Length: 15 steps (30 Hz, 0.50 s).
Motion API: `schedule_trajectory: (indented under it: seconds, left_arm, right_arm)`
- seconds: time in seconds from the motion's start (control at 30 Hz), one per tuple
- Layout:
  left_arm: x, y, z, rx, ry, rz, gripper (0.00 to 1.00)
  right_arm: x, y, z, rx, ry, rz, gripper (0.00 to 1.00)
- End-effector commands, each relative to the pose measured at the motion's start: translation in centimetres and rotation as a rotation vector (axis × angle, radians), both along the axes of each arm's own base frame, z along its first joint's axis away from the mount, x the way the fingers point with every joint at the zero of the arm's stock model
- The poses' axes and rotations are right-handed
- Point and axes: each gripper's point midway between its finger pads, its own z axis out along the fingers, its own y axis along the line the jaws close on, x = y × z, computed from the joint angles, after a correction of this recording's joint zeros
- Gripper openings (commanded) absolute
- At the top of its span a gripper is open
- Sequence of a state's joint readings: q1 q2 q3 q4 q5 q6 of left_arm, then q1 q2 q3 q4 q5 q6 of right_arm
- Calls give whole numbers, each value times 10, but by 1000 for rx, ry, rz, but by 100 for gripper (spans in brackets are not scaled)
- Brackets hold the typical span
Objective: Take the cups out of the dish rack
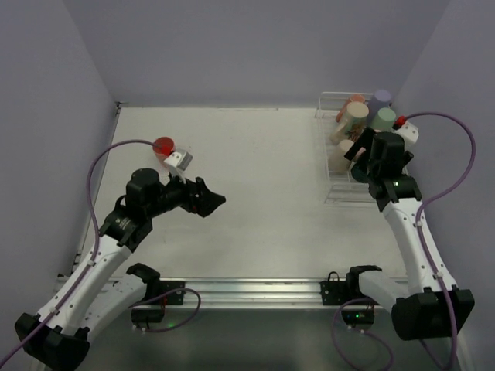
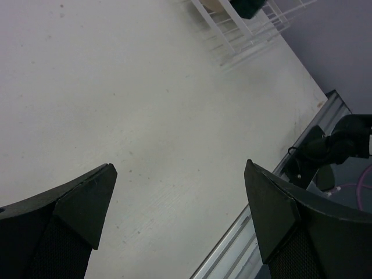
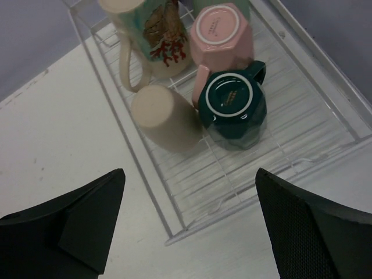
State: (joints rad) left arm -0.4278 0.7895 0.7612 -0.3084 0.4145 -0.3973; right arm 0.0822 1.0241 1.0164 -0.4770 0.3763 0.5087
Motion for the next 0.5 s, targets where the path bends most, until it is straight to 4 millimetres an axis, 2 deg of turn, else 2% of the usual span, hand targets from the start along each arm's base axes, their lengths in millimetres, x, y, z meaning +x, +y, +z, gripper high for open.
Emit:
schedule_trajectory:
  seconds: [0.0,0.03,0.1,0.13,0.17,0.23,0.3,0.37,0.47]
  left_arm:
    - [-24,-9,12,-37,-106,-145,100]
    - [-27,-10,7,-29,-104,-162,100]
    - [-28,-12,2,-4,-116,-167,100]
    - [-36,-20,-1,3,-119,-207,100]
    - [-38,-22,-5,13,-121,-219,100]
    - [-41,-25,-10,31,-123,-231,100]
    - [-50,-29,-6,45,-153,-265,100]
    - [-48,-29,-8,65,-159,-252,100]
    - [-54,-34,-11,73,-151,-282,100]
  right_arm:
    - [18,-25,7,-28,-3,-91,98]
    - [23,-29,10,-24,-9,-100,99]
    - [38,-23,-4,-9,50,-57,99]
    - [42,-28,-2,-10,62,-68,99]
    - [46,-39,-12,-20,98,-101,99]
    - [49,-45,-19,-17,119,-118,99]
    - [51,-57,-29,-4,138,-149,99]
    - [55,-68,-36,-27,154,-181,99]
    - [62,-75,-42,-28,172,-182,99]
